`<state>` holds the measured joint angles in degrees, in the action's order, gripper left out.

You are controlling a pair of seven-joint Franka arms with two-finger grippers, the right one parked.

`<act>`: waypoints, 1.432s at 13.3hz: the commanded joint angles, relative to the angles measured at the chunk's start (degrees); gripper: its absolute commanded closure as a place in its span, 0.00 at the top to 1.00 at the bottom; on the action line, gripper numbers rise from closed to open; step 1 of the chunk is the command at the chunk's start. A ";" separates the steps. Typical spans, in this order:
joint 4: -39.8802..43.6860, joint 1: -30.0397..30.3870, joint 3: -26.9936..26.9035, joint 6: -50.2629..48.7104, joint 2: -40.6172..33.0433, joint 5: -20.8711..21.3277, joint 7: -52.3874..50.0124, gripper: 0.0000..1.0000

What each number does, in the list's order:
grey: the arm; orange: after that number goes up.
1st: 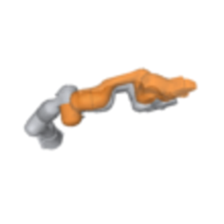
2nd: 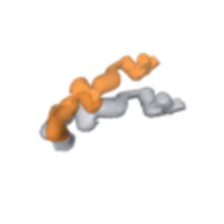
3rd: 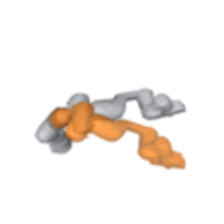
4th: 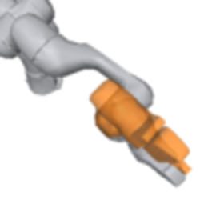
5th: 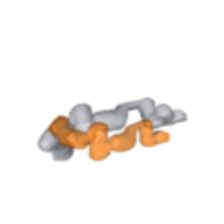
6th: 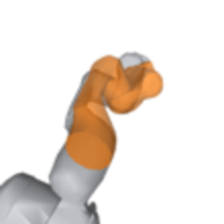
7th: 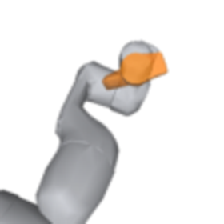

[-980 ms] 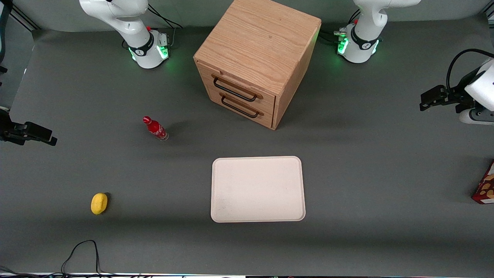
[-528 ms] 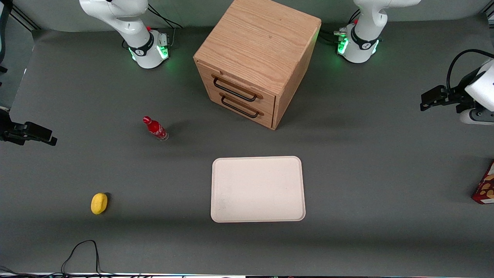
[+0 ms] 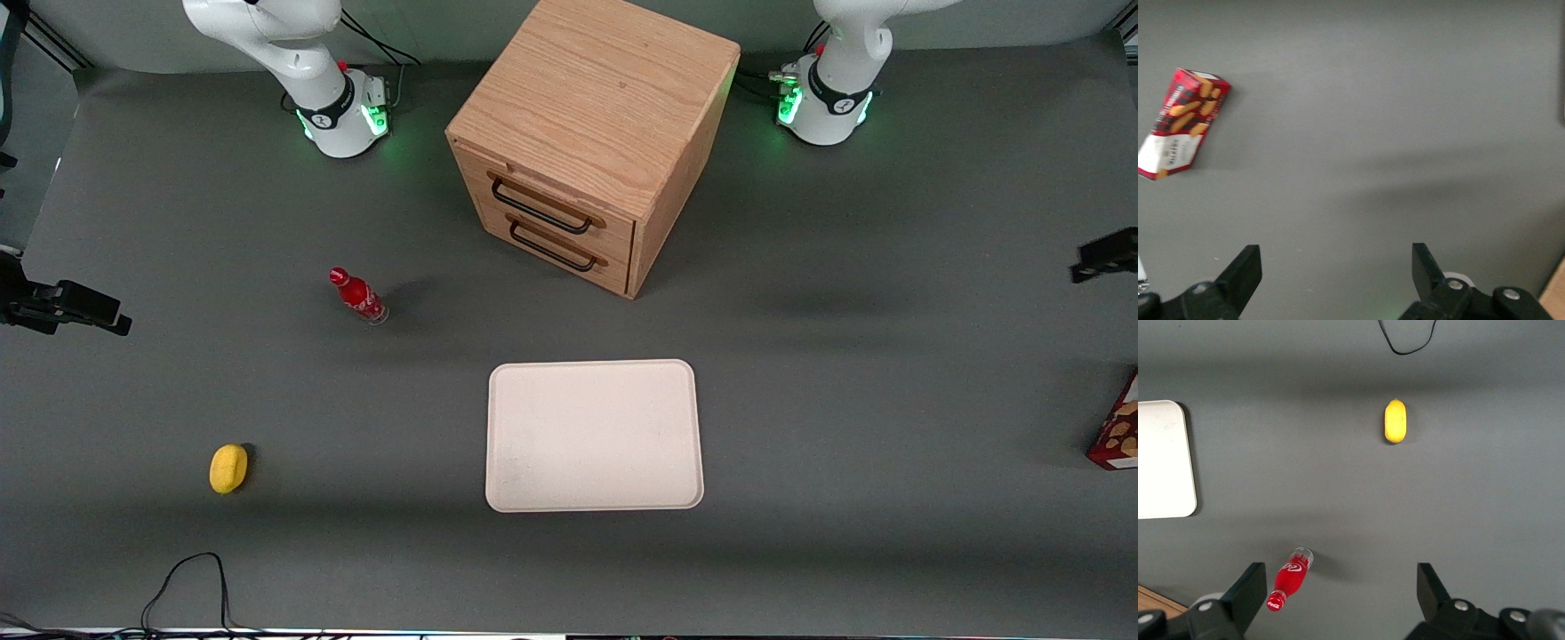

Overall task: Place red cookie box on tray
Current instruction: 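Move the left gripper over the red plaid shortbread box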

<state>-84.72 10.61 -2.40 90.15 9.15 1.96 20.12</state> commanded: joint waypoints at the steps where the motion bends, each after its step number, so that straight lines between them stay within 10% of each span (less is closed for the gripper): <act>1: 10.34 5.98 0.47 -1.11 8.66 -0.02 7.10 1.00; 12: 19.25 24.18 0.91 10.57 22.83 -0.90 29.85 1.00; 19: 19.33 24.99 0.73 14.27 24.94 -1.61 59.76 1.00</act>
<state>-67.39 35.30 -1.89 104.29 32.72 0.88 74.01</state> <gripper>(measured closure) 0.000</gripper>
